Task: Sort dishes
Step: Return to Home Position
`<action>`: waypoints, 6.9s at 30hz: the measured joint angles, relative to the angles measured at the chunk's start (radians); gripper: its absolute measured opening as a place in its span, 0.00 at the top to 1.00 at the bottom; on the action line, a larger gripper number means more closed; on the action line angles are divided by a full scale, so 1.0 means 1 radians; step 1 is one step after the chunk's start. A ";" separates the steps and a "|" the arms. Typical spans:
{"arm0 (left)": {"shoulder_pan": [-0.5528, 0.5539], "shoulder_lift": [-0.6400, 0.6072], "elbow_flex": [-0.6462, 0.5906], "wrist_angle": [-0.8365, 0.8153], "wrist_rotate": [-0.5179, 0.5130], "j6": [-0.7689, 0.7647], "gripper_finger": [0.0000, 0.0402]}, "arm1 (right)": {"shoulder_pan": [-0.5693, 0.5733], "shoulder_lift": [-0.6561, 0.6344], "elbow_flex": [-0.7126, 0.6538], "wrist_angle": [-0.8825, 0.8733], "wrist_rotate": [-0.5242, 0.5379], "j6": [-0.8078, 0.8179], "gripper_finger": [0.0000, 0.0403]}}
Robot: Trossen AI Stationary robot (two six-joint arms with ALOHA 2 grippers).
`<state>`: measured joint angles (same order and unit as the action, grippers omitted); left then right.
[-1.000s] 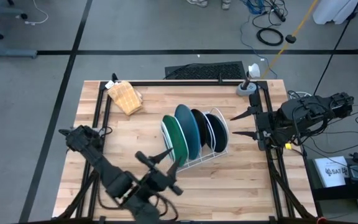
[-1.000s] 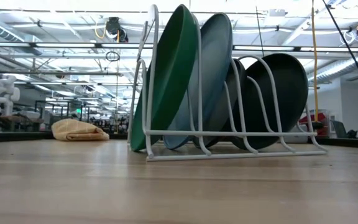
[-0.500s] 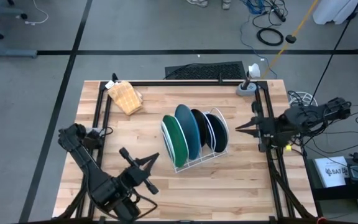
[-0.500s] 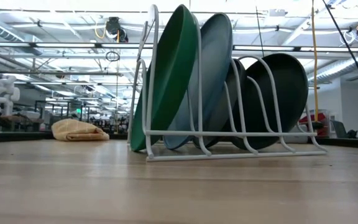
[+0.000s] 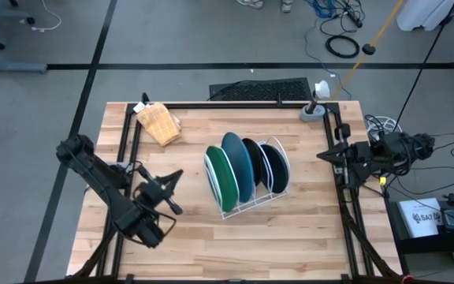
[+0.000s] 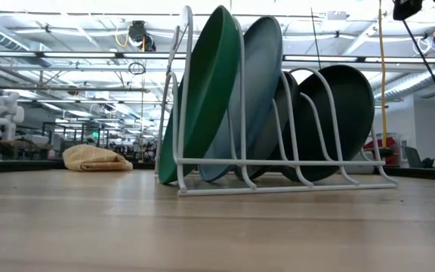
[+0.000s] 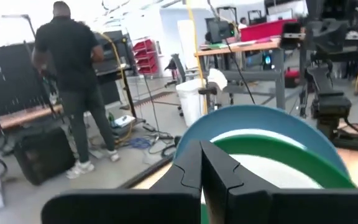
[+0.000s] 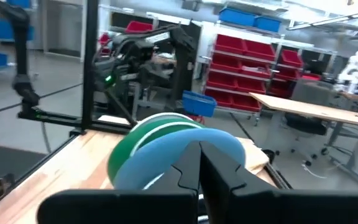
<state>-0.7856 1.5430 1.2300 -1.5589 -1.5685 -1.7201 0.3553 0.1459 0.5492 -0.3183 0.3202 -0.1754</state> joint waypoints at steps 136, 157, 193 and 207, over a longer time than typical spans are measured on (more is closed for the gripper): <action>0.773 -1.342 -1.225 1.602 1.381 1.622 0.95 | -0.167 -0.130 -0.534 0.366 -0.139 0.213 1.00; 0.773 -1.342 -1.226 1.603 1.381 1.623 0.95 | -0.167 -0.130 -0.535 0.366 -0.139 0.213 1.00; 0.773 -1.342 -1.226 1.603 1.381 1.623 0.95 | -0.166 -0.130 -0.535 0.366 -0.140 0.213 1.00; 0.773 -1.342 -1.226 1.603 1.381 1.623 0.95 | -0.167 -0.130 -0.535 0.366 -0.139 0.213 1.00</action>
<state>-0.0124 0.2008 0.0044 0.0441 -0.1871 -0.0975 0.1886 0.0158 0.0143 0.0479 0.1810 0.0376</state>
